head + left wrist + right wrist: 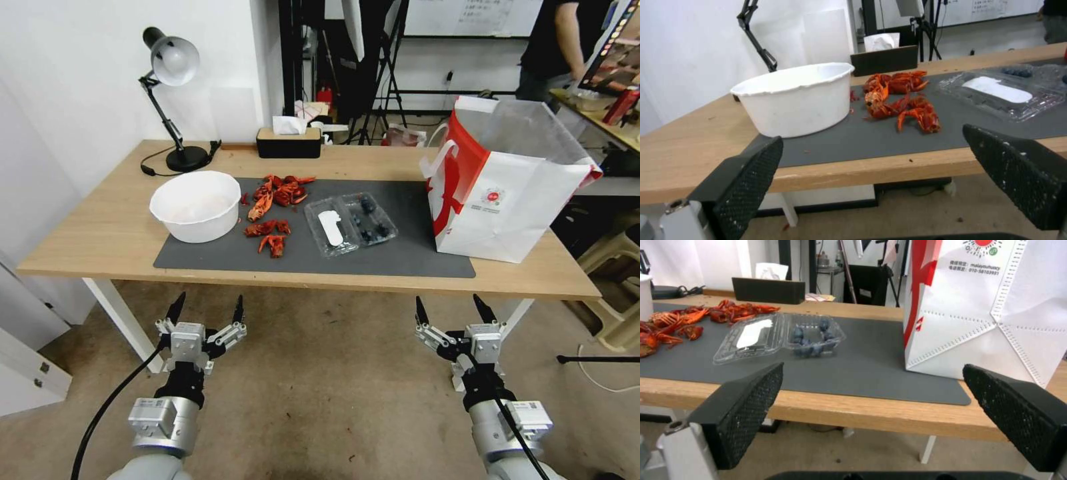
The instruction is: Close the takeout container lid, then place the container into the takeout bag.
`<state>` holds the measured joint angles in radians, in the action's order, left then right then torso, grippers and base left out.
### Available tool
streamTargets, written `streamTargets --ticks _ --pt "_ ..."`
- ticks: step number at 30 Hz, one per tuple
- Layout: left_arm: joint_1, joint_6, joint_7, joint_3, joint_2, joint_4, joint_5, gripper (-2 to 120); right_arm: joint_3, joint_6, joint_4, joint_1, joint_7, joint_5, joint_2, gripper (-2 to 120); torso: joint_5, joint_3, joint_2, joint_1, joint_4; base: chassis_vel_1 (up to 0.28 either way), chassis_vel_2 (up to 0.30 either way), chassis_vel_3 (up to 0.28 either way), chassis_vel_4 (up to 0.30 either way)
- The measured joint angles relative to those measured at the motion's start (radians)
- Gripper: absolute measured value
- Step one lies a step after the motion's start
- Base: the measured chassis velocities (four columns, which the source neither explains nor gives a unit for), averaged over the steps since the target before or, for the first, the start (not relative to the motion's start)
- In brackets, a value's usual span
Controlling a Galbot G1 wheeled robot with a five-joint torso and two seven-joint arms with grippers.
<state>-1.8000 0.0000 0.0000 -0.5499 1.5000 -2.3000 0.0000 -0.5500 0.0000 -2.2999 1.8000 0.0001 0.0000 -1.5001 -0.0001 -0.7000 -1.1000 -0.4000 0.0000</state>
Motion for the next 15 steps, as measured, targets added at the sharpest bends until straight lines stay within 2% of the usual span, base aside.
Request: streamTargets --ticks 15 --pt "0.000 0.000 0.000 0.000 0.000 0.000 0.000 100 0.000 0.000 0.000 0.000 0.000 0.000 0.000 100 0.0000 0.000 0.000 0.000 0.0000 0.000 0.000 0.000 0.000"
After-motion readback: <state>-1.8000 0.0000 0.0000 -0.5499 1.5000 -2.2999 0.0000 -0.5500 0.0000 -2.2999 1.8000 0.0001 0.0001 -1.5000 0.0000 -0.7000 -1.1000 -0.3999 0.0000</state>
